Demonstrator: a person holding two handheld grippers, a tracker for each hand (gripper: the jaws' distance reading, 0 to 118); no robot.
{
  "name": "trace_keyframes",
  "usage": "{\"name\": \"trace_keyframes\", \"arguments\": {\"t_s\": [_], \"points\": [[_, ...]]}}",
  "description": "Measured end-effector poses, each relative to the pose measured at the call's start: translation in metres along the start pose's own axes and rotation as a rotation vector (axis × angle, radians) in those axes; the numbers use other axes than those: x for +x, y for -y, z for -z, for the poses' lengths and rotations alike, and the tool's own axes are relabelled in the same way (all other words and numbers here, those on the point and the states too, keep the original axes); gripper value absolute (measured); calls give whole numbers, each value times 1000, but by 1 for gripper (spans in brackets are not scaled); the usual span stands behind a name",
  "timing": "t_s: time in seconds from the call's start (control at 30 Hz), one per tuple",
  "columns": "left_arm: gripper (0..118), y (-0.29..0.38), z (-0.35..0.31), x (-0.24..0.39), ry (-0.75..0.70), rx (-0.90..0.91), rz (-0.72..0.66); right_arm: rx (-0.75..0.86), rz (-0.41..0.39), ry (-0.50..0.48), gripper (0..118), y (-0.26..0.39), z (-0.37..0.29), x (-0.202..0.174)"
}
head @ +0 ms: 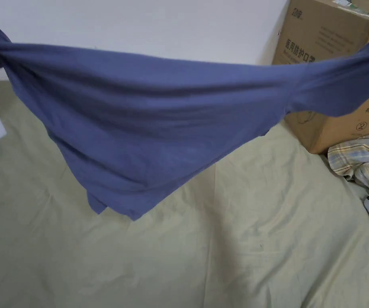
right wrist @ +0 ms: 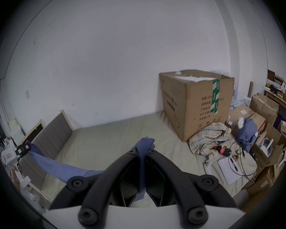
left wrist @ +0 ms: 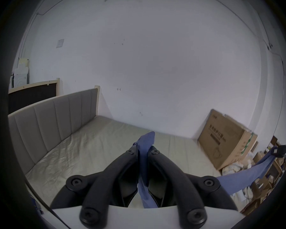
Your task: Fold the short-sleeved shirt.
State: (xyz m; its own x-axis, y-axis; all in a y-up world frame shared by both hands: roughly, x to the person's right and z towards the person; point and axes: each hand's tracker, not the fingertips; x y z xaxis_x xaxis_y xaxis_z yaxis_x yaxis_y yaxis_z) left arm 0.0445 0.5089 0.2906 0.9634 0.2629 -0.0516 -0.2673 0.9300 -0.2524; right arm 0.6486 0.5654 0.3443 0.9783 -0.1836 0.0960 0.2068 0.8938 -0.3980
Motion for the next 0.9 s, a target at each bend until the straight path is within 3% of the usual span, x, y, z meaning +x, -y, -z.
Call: {"name": "trace_keyframes", "arguments": {"t_s": [0.23, 0.4, 0.53, 0.7, 0.9], "points": [[7, -48, -23, 11, -47, 90, -19, 92, -25, 0, 2, -36, -37, -15], [7, -78, -7, 29, -109, 91, 36, 123, -39, 26, 2, -64, -26, -30], [7, -96, 21, 44, -169, 84, 79, 117, -124, 117, 2, -83, 10, -47], [7, -111, 72, 62, -285, 82, 196, 110, -110, 152, 2, -102, 66, -65], [7, -118, 161, 55, -324, 107, 176, 112, -121, 203, 2, -111, 145, -79]]}}
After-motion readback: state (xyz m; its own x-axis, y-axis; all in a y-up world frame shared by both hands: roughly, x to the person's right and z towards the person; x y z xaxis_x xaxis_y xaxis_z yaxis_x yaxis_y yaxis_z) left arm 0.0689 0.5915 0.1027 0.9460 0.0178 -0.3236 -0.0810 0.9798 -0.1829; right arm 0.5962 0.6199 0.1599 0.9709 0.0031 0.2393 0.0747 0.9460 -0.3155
